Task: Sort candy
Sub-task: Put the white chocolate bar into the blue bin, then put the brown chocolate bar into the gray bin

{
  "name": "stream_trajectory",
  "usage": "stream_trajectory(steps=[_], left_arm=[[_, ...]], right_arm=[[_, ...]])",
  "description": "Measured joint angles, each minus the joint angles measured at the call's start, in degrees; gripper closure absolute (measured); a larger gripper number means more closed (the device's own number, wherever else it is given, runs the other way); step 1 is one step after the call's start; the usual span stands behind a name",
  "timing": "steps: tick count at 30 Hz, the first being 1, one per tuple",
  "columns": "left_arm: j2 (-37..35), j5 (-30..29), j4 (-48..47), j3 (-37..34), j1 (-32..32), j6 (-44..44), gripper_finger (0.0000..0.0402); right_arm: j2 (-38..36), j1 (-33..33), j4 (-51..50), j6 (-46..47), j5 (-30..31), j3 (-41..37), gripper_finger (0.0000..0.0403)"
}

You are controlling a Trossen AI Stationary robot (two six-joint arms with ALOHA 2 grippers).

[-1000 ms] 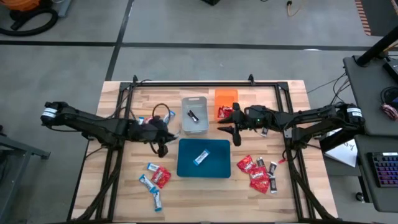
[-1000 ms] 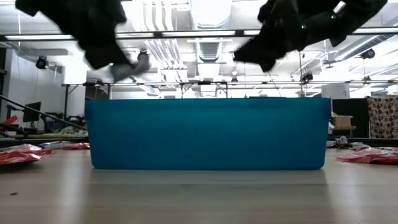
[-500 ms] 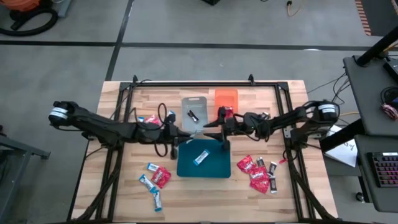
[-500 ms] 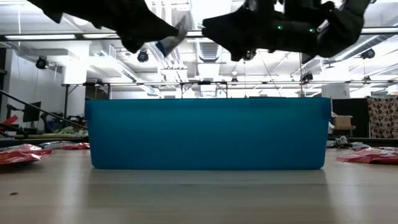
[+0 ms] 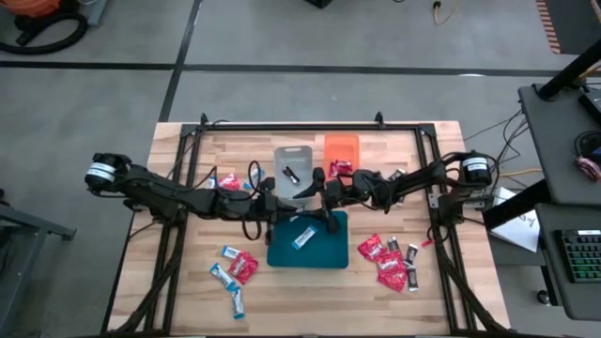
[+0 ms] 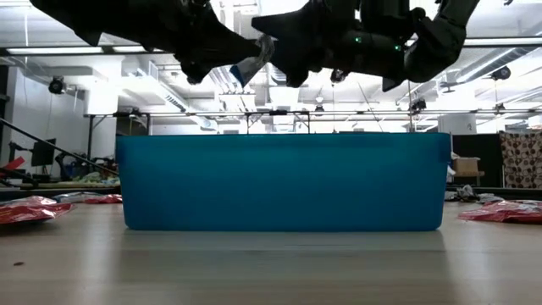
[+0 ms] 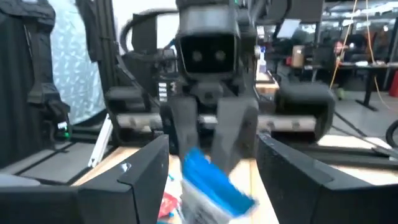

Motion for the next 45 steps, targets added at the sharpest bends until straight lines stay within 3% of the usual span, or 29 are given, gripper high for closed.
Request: stream_trajectory(steps=[6, 9, 13, 15, 20, 26, 34, 37, 45], left_arm=[[-0.2, 1.4, -0.1, 0.0, 0.0, 0.0, 0.0401], [-0.2, 1.3, -0.2, 0.0, 0.0, -0.1, 0.0395], [-0.2, 1.5, -0.2, 0.1, 0.0, -1.6, 0.0374], [-0.2, 1.6, -0.4, 0.1, -0.1, -1.7, 0.0361], [-0.4, 1.4, -4.5, 0.1, 0.0, -1.8, 0.0328], [-2.2, 1.4, -14.2, 0.2, 0.0, -1.8, 0.0313], [-8.5, 0.8, -27.1, 0.2, 0.0, -3.1, 0.0312], [-11.0, -0.5, -31.0, 0.2, 0.0, -3.7, 0.0312], [-13.9, -3.8, -34.5, 0.2, 0.0, -4.6, 0.0312]], right_arm=[[0.4, 0.0, 0.3, 0.2, -0.1, 0.0, 0.0215], [0.4, 0.0, 0.3, 0.7, -0.9, 0.0, 0.0266], [0.2, 0.0, -0.1, 4.1, -5.1, 0.0, 0.0364], [-0.1, 0.0, -1.6, 6.0, -5.7, 0.0, 0.038], [-1.1, 0.1, -12.5, 11.3, -5.6, 0.9, 0.0384], [-1.8, 1.3, -33.1, 11.6, -4.5, 4.8, 0.0385], [-1.9, 5.2, -69.9, 7.5, 12.0, 16.1, 0.0363], [-1.9, 6.8, -77.2, 6.4, 16.6, 19.6, 0.0352], [-1.9, 8.5, -86.3, 6.8, 17.0, 24.7, 0.03]])
